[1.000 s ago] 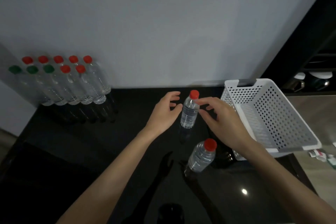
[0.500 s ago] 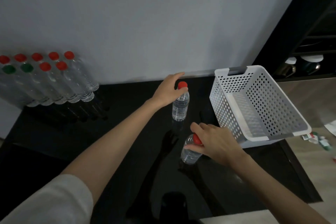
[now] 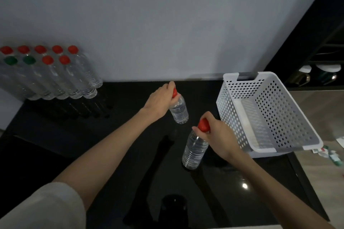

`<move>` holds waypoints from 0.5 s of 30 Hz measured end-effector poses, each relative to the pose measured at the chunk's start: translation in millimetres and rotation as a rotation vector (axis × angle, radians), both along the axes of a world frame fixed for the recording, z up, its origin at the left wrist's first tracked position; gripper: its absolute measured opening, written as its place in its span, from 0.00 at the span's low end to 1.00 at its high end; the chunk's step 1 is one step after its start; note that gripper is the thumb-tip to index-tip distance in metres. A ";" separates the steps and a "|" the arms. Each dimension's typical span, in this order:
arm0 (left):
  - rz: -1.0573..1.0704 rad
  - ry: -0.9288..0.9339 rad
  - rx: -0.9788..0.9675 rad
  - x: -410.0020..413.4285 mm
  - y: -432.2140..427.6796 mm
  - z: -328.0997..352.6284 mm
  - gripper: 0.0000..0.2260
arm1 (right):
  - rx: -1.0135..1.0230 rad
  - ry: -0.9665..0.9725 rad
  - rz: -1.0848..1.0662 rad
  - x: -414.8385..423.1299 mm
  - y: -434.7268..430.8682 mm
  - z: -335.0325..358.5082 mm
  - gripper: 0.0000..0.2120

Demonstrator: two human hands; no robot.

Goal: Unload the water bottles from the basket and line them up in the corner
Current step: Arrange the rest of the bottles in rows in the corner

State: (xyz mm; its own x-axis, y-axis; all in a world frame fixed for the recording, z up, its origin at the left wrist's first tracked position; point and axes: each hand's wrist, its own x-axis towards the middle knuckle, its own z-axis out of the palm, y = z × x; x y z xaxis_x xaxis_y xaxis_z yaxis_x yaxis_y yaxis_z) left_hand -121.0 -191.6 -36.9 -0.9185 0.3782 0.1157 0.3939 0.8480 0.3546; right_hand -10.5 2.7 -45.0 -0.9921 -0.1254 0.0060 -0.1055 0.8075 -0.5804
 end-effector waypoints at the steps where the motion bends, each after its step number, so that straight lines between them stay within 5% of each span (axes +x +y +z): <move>1: 0.019 -0.009 0.013 3.9 -8.0 -2.1 0.10 | -0.008 -0.004 0.007 -2.4 -3.2 -0.2 0.13; 8: 0.131 0.013 0.023 17.9 -59.9 4.3 0.12 | 0.145 -0.002 0.186 -34.2 -55.5 15.0 0.16; 15: 0.243 0.025 0.093 0.0 -155.3 12.4 0.11 | -0.038 -0.045 0.143 -100.0 -121.7 15.5 0.16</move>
State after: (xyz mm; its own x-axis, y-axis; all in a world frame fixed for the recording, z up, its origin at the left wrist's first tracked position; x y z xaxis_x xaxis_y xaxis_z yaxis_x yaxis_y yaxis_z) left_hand -121.0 -346.9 -24.5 -0.9775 0.1333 0.1632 0.1919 0.8830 0.4283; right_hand -110.5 -119.0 -29.5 -0.9636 -0.2657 -0.0306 -0.1910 0.7637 -0.6167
